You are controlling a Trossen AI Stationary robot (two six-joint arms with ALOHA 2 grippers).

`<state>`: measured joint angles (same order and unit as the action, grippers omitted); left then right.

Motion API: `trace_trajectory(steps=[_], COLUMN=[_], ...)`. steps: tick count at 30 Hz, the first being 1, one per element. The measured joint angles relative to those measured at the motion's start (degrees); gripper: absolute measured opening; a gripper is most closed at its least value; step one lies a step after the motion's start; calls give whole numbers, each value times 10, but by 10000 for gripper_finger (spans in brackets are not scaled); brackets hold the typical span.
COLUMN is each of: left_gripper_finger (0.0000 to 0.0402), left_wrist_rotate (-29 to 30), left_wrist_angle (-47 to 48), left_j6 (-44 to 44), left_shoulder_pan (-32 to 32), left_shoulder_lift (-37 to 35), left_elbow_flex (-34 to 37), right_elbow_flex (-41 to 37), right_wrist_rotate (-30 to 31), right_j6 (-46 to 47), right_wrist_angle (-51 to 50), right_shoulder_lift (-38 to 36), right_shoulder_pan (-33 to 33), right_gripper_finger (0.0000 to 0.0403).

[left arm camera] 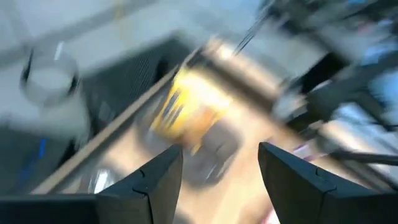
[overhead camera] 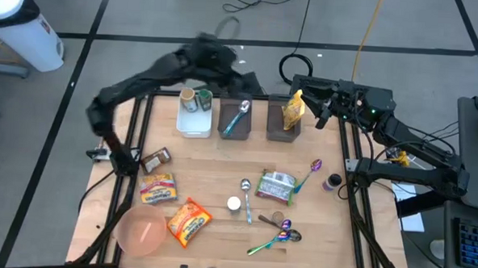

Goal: Pick & Place Food Item
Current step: Put the top violet spoon into the left black bin

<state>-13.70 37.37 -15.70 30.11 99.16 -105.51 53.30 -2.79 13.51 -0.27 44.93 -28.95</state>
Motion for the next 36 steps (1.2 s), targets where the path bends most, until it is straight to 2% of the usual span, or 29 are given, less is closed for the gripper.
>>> trace_trajectory(steps=[7, 13, 16, 19, 22, 27, 29, 32, 36], left_gripper_finger=[218, 218, 218, 218, 218, 218, 218, 218, 218], left_wrist_rotate=[-47, -30, -7, -2, 1, 3, 3, 3, 4], left_wrist_angle=[-22, 58, 72, 30, -37, -131, -155, -178, -183], left_j6=[78, 109, 116, 110, 86, 14, -18, -60, -96], left_shoulder_pan=[-51, -94, -118, -135, -149, -165, -170, -179, -191], left_shoulder_lift=[-152, -233, -264, -313, -369, -446, -473, -505, -525], left_elbow_flex=[0, 0, 26, 99, 198, 362, 418, 488, 561], right_elbow_flex=[0, 0, 0, -17, -58, -160, -204, -260, -306], right_wrist_rotate=[-2, -2, -3, -3, -4, 2, 24, 69, 104], right_j6=[57, 116, 151, 190, 229, 297, 327, 372, 400], right_wrist_angle=[0, 0, 1, 21, 82, 276, 370, 489, 594], right_shoulder_lift=[1, 2, 4, 8, 12, 36, 53, 83, 126], right_shoulder_pan=[2, 1, 2, 11, 33, 79, 95, 118, 150], right_gripper_finger=[208, 208, 208, 208, 208, 208, 208, 208, 208])
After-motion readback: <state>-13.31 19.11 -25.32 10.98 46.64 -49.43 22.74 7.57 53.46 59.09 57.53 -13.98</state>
